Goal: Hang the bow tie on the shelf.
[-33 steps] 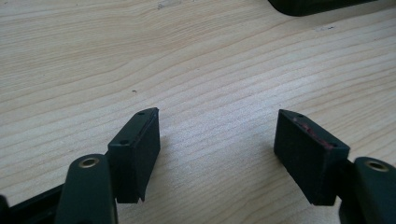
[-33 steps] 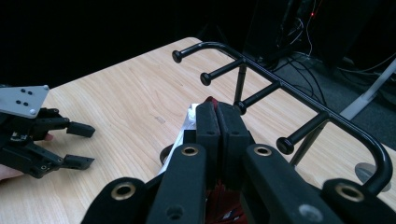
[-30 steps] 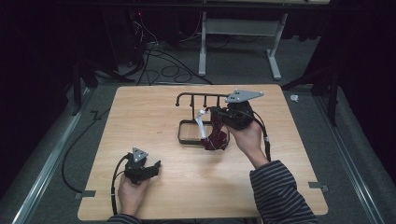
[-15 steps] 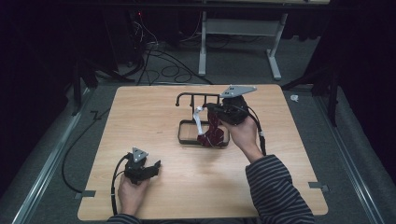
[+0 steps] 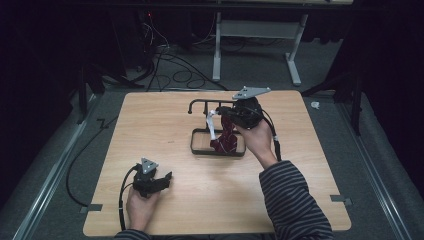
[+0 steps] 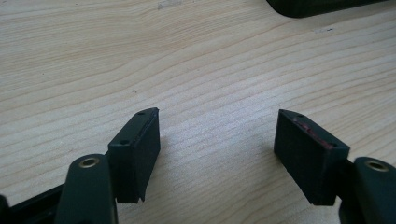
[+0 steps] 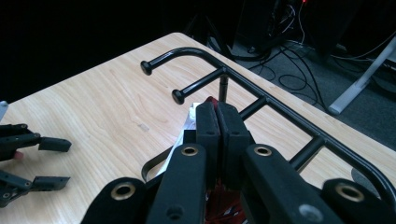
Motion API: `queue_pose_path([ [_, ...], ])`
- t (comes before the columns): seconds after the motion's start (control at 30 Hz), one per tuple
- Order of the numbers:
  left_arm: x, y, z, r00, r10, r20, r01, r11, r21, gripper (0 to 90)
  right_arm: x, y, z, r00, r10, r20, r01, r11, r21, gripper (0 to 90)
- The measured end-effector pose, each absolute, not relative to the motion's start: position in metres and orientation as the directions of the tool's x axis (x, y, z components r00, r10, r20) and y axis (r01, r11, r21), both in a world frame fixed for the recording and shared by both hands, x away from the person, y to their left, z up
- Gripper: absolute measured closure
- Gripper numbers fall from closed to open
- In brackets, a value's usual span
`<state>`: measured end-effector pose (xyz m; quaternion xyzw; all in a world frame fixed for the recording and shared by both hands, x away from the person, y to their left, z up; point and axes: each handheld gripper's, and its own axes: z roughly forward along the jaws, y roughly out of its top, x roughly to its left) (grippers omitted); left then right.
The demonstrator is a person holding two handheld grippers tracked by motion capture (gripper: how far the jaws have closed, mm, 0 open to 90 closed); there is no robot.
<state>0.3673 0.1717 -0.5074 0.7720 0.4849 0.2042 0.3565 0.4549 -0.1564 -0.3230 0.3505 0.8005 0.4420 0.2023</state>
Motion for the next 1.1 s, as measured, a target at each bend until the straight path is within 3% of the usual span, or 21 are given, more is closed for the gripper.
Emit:
queue_pose_path([
  [1.1, 0.367, 0.172, -0.507, 0.445, 0.895, -0.034, 0.604, -0.273, 0.749, 32.0, 0.483, -0.157, -0.333, -0.617, 0.787, 0.011, 0.445, 0.338, 0.829, 87.8],
])
